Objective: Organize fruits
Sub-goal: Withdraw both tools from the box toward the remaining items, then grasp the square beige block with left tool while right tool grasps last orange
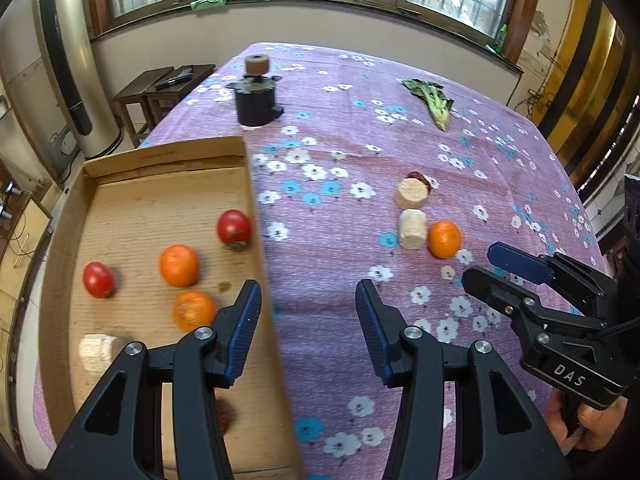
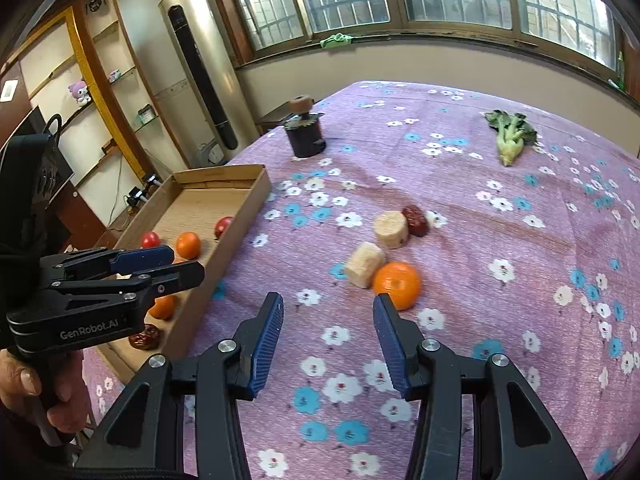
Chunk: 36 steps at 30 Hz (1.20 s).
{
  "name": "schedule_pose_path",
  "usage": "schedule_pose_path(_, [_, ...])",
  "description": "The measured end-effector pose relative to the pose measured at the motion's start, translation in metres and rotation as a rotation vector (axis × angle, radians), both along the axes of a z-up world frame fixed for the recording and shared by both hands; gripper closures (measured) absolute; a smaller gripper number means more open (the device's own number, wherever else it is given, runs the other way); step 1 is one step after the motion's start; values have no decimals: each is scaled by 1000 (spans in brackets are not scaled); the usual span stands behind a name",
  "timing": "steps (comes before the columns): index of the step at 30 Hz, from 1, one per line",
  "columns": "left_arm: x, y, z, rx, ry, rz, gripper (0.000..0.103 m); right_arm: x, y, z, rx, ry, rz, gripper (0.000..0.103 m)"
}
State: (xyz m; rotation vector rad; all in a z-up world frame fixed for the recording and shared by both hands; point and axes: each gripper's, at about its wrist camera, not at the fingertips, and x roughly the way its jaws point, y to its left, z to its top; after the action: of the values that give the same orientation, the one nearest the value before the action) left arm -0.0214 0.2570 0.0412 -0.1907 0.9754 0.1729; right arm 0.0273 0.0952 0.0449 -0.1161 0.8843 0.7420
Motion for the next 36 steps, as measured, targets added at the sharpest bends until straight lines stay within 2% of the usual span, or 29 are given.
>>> schedule_pose_path(7, [17,-16,-9,-14,16,-23,56,20,-9,-18,-58,-4,-39,54])
schedule_pose_path(15, [39,-29,-26,-24,55,-54,56,53,0,-51,-80,56,-41,56])
schedule_pose_path(16, [41,-31,-28,-26,59,-58,56,55,1,-53,-74,62,-38,58])
schedule_pose_path(17, [46,-33,-31,-30,66,-65,56,58,1,-54,-66,66,-36,66])
schedule_pose_path(28, [99,-65,-53,-57,89,-127,56,55,-50,-31,4,39,-123,67])
schedule_pose_path(30, [106,-70,-60,-42,99,-128,56,55,-57,-29,11,36,-136,67])
schedule_pose_path(31, [108,-75,-61,-9,83,-129,57,55,-61,-28,14,36,-143,67])
schedule_pose_path(32, [109,-77,-62,4,86,-132,61,55,-63,-27,18,37,-148,67])
schedule_pose_path(33, [110,-78,-61,12,80,-133,73,55,-66,-26,22,36,-152,67])
schedule_pose_path(34, [109,-78,-61,11,77,-135,79,55,-67,-25,23,34,-156,67])
schedule_pose_path(36, [107,-75,-60,-14,73,-143,79,53,-70,-23,31,32,-161,67])
